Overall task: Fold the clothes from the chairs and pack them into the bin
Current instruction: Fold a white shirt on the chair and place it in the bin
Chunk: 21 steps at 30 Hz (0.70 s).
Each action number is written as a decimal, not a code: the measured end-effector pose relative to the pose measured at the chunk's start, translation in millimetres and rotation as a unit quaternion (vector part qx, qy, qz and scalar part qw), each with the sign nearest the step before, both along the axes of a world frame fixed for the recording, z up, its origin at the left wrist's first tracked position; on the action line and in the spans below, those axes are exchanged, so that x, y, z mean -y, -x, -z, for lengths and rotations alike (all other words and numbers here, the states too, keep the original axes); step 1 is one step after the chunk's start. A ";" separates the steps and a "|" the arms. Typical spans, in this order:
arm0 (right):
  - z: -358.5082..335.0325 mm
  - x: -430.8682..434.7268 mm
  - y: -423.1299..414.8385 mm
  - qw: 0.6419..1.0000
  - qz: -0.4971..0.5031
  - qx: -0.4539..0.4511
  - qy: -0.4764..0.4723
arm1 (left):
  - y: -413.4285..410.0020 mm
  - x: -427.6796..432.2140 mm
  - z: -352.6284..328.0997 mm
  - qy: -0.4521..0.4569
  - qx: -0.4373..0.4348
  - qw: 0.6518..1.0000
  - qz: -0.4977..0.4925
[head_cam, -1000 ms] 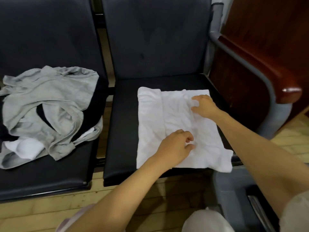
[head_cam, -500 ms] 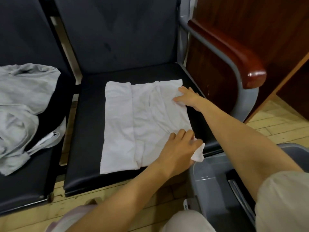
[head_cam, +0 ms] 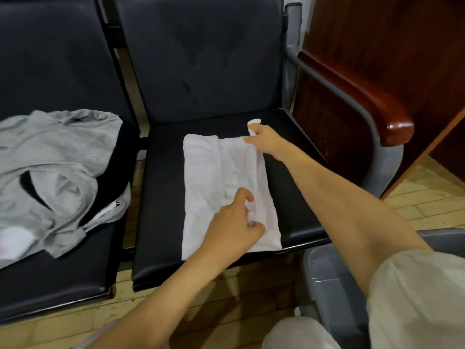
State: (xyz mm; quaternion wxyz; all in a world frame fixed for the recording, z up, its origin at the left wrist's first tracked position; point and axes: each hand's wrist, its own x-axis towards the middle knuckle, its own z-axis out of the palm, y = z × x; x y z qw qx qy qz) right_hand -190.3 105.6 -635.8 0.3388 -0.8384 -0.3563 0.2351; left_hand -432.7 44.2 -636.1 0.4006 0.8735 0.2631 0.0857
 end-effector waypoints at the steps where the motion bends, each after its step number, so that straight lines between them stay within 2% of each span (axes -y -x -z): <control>1: 2.4 -10.2 8.4 1.000 -0.023 0.015 0.013 | 5.7 -5.5 0.3 -0.005 -0.016 1.000 0.003; 3: 10.1 -29.3 24.1 0.995 -0.063 0.064 0.053 | 15.2 -15.8 0.9 -0.015 -0.040 0.999 0.010; 6: 25.6 -46.8 37.6 0.965 -0.114 0.192 0.135 | 24.4 -27.6 5.9 -0.068 -0.088 0.993 0.045; 8: 34.1 -46.2 42.8 0.956 -0.135 0.210 0.152 | 27.2 -30.8 11.3 -0.119 -0.126 0.983 0.066; 11: 37.9 -26.7 49.1 0.964 -0.117 0.234 0.054 | 30.6 -30.8 13.9 -0.109 -0.149 0.980 0.071; 14: 34.2 16.8 60.9 0.962 -0.171 0.214 -0.019 | 36.6 -31.2 13.5 -0.083 -0.149 0.982 0.086; 17: 30.3 74.8 76.0 0.930 -0.255 0.264 -0.034 | 45.5 -32.5 11.4 -0.080 -0.140 0.982 0.102; 21: 25.7 149.8 99.1 0.880 -0.312 0.356 -0.054 | 63.3 -37.8 10.3 -0.040 -0.105 0.985 0.130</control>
